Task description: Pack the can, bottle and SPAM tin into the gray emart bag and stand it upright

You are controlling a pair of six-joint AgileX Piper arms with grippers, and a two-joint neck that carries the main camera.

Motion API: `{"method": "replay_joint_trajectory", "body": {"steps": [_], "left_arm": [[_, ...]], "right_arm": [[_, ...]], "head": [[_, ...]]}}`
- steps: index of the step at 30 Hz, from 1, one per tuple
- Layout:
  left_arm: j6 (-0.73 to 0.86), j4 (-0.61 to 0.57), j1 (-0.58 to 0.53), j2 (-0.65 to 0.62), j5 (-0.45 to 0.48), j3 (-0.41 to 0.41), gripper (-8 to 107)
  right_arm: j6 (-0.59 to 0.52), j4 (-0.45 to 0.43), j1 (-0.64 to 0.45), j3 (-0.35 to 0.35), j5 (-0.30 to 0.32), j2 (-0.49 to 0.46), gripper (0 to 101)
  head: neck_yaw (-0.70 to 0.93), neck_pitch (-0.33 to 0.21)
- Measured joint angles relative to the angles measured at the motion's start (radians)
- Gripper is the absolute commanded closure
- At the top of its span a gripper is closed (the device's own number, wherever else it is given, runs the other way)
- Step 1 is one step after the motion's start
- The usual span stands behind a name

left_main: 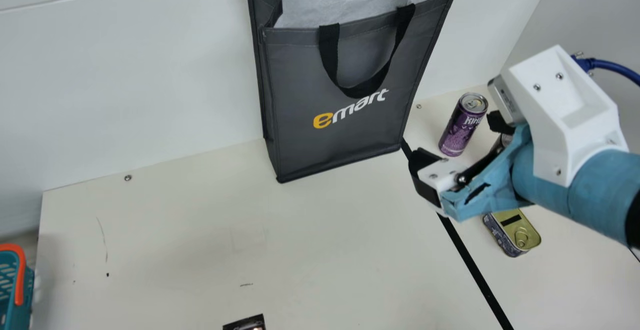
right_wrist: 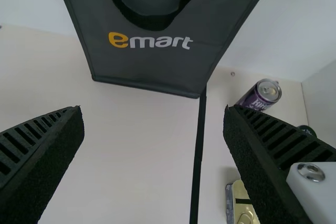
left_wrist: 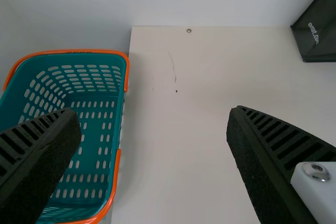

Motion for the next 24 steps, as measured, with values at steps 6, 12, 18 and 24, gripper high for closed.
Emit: {"method": "replay_joint_trajectory", "body": {"steps": [6, 12, 18, 24], "left_arm": [[0.000, 0.000, 0.000, 0.000, 0.000, 0.000, 9], [0.000, 0.000, 0.000, 0.000, 0.000, 0.000, 9], [0.000, 0.000, 0.000, 0.000, 0.000, 0.000, 9], [0.000, 0.000, 0.000, 0.000, 0.000, 0.000, 9]], "right_arm": [[-0.044, 0.013, -0.010, -0.064, 0.009, 0.053, 6], [-0.090, 0.013, -0.020, -0.124, 0.007, 0.104, 6], [-0.131, 0.026, -0.037, -0.188, 0.007, 0.157, 6], [-0.172, 0.045, -0.064, -0.258, 0.007, 0.210, 6]], "head": [[-0.002, -0.002], [0.000, -0.002], [0.000, -0.002], [-0.002, -0.002]]}}
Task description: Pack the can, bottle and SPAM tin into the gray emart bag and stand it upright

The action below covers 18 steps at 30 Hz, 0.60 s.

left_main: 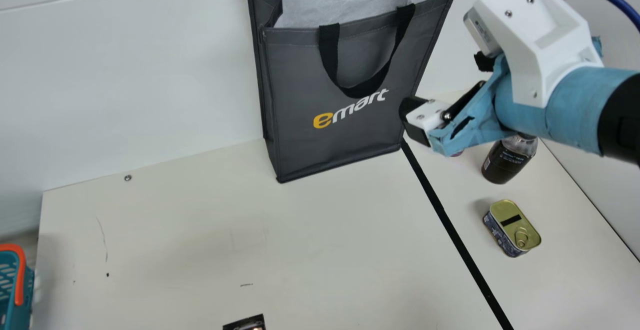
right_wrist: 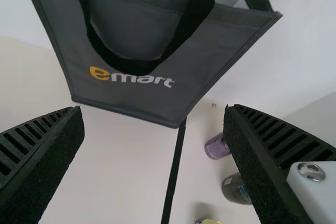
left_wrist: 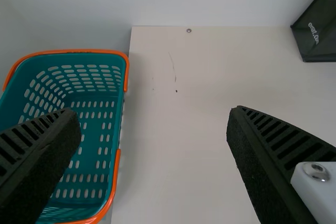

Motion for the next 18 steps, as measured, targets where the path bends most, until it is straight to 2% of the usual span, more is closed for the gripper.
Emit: {"method": "replay_joint_trajectory", "body": {"steps": [18], "left_arm": [[0.000, 0.000, 0.000, 0.000, 0.000, 0.000, 9]], "right_arm": [[-0.194, 0.042, -0.034, -0.194, 0.000, 0.174, 6]], "head": [[0.000, 0.000]]}}
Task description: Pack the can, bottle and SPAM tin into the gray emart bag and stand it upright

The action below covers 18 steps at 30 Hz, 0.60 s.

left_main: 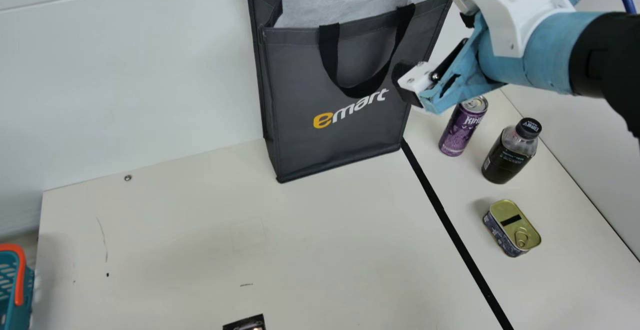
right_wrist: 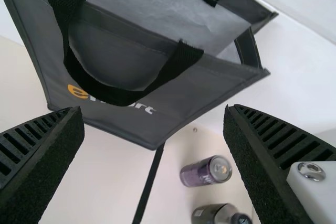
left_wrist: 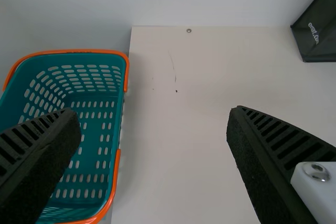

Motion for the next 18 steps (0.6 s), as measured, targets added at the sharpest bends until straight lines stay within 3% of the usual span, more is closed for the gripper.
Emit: {"method": "replay_joint_trajectory", "body": {"steps": [18], "left_arm": [[0.000, 0.000, 0.000, 0.000, 0.000, 0.000, 9]], "right_arm": [[-0.276, 0.061, 0.008, -0.140, 0.000, 0.147, 6]], "head": [[0.002, 0.002]]}}
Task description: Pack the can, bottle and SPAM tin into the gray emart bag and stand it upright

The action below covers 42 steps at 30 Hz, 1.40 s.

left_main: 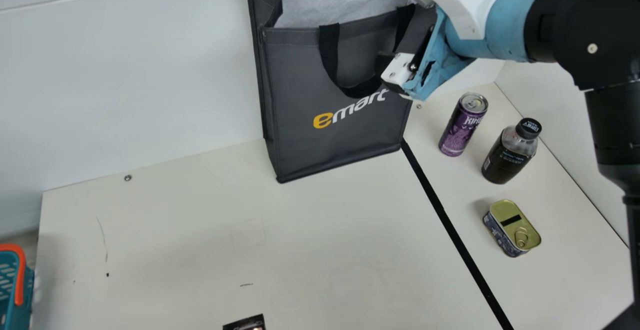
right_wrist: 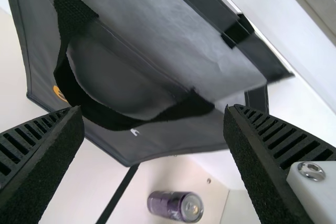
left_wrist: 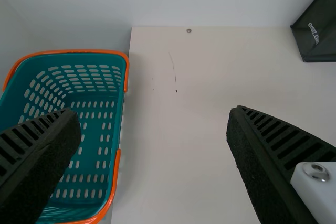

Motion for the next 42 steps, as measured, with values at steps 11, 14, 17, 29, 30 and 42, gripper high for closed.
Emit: {"method": "replay_joint_trajectory", "body": {"steps": [11, 14, 17, 29, 30, 42], "left_arm": [[0.000, 0.000, 0.000, 0.000, 0.000, 0.000, 9], [0.000, 0.000, 0.000, 0.000, 0.000, 0.000, 9], [0.000, 0.000, 0.000, 0.000, 0.000, 0.000, 9], [0.000, 0.000, 0.000, 0.000, 0.000, 0.000, 9], [0.000, 0.000, 0.000, 0.000, 0.000, 0.000, 9], [0.000, 0.000, 0.000, 0.000, 0.000, 0.000, 9]], "right_arm": [[-0.146, 0.063, -0.003, -0.058, -0.001, 0.075, 6], [-0.173, 0.076, -0.006, -0.072, -0.001, 0.093, 6], [-0.199, 0.090, -0.006, -0.082, -0.001, 0.110, 6], [-0.303, 0.137, -0.011, -0.114, -0.002, 0.178, 6], [-0.312, 0.140, -0.011, -0.117, 0.000, 0.183, 6], [-0.404, 0.174, -0.015, -0.115, -0.002, 0.238, 6]], "head": [[0.000, -0.002], [0.000, -0.002], [0.000, -0.002], [0.000, -0.002], [0.000, -0.002], [0.000, -0.002]]}}
